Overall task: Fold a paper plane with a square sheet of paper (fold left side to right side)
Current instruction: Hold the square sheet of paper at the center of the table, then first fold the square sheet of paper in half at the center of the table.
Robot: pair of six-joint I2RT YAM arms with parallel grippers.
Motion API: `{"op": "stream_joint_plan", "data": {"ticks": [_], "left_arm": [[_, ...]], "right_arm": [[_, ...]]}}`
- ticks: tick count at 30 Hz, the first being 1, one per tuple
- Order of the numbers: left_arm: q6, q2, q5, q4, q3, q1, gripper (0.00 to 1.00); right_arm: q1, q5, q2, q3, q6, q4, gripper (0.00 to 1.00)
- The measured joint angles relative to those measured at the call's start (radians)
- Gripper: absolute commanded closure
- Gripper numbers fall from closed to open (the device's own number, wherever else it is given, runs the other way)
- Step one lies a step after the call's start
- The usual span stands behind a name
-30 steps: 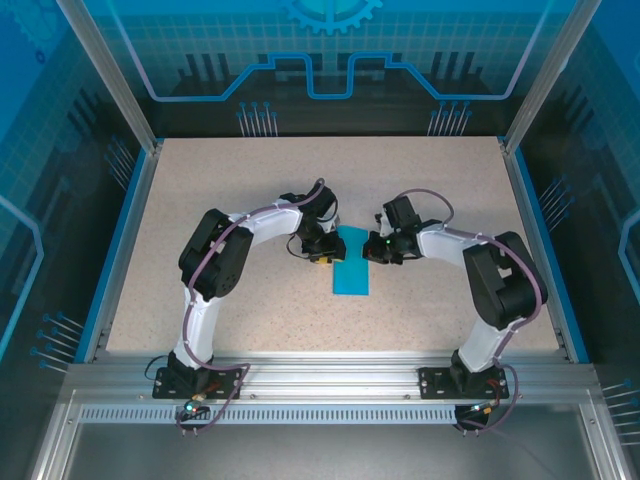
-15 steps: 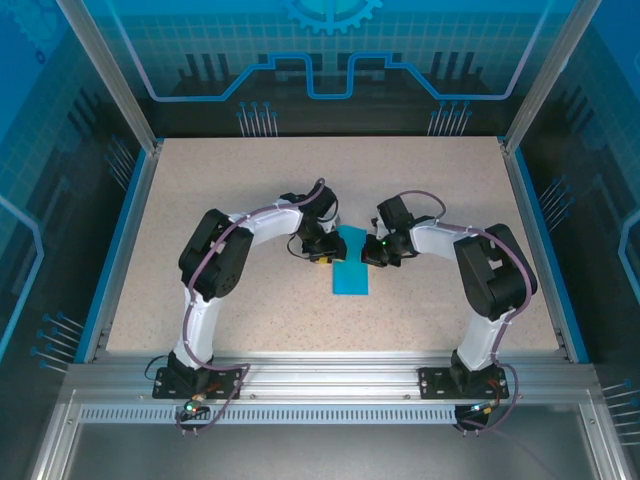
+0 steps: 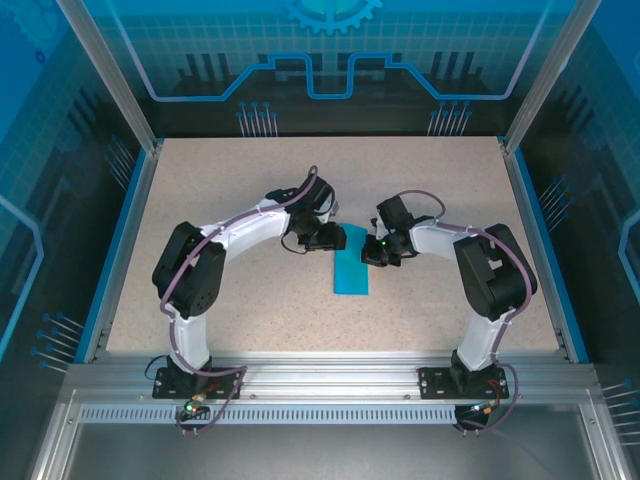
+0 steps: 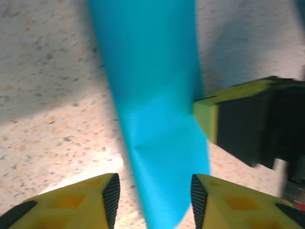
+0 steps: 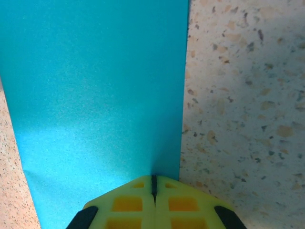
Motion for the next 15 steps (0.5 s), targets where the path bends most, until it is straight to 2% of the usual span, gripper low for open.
{"op": "stream_joint_plan", "data": {"ticks": [3,8,15], "left_arm": [[-0.004,0.010,0.079,0.038,-0.001,0.000,0.63],[-0.008,0.084,0.195,0.101,-0.001,0.000,0.65],[-0.008,0.180,0.227,0.120,-0.001,0.000,0.67]], "right_arm": [[0.000,0.000,0.000,0.000,-0.002,0.000,1.00],[0.000,0.000,0.000,0.000,-0.002,0.000,1.00],[0.000,0.002,0.000,0.000,-0.003,0.000,1.00]]}}
